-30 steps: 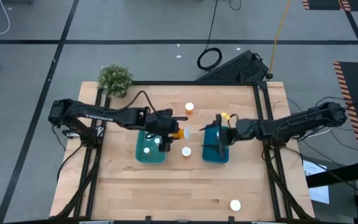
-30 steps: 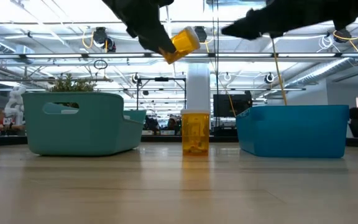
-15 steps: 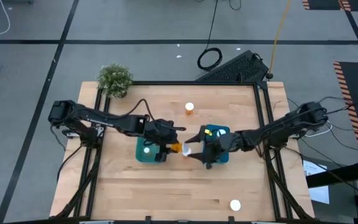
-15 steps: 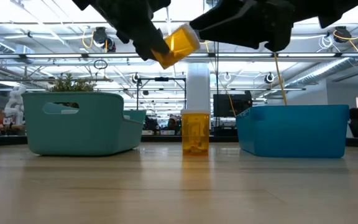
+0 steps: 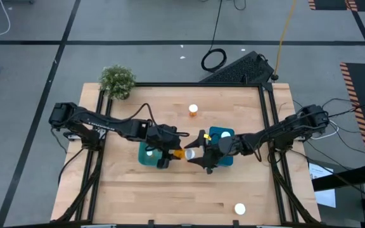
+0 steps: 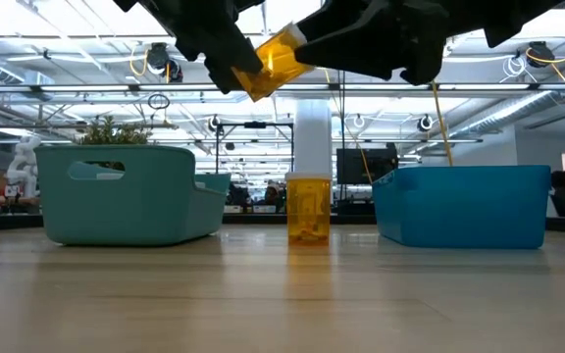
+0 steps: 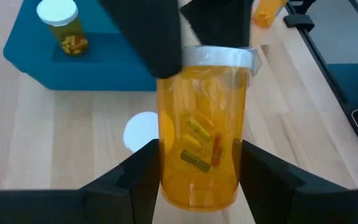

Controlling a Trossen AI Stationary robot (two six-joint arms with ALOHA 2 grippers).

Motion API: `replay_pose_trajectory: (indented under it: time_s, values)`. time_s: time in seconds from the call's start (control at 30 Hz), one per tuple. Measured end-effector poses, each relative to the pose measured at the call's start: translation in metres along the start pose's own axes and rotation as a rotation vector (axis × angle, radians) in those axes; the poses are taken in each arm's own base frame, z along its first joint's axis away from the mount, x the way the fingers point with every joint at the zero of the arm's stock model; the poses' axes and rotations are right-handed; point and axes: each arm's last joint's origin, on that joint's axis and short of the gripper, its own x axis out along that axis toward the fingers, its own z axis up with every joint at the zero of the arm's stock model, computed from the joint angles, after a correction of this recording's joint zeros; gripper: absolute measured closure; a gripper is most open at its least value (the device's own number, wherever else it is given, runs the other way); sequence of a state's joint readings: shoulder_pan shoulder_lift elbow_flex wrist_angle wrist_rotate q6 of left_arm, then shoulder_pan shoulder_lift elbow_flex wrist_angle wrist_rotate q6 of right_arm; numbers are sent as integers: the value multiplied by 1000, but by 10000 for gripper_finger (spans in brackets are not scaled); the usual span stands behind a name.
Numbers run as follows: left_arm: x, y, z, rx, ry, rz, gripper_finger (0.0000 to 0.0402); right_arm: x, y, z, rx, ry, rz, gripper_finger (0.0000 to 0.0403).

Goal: Pick and place medicine bottles into bin by pill shape (circle, oval)
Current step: Put the large orange pill bottle into the blue bin

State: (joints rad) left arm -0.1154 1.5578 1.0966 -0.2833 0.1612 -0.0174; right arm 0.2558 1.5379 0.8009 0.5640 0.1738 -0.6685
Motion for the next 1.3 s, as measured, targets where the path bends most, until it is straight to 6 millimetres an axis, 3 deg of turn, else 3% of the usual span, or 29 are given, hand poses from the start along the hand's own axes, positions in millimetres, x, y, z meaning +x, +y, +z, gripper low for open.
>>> replay_pose_trajectory:
  time_s: [0.23, 0.63, 0.8, 1.17, 1.3]
  values:
    - [0, 1, 0, 0, -3, 1, 204, 0, 0, -1, 25, -19, 36, 117]
    - [0, 1, 2, 11, -25, 5, 204, 1, -1, -2, 53, -29, 49, 183]
    - [0, 1, 2, -23, -23, 22, 200, 0, -1, -2, 87, -24, 50, 191]
    - [-1, 5, 0, 26, 8, 160, 88, 0, 0, -6, 235, 21, 58, 192]
    - [-13, 5, 0, 86, 86, 218, 55, -4, 2, -7, 326, 84, 81, 192]
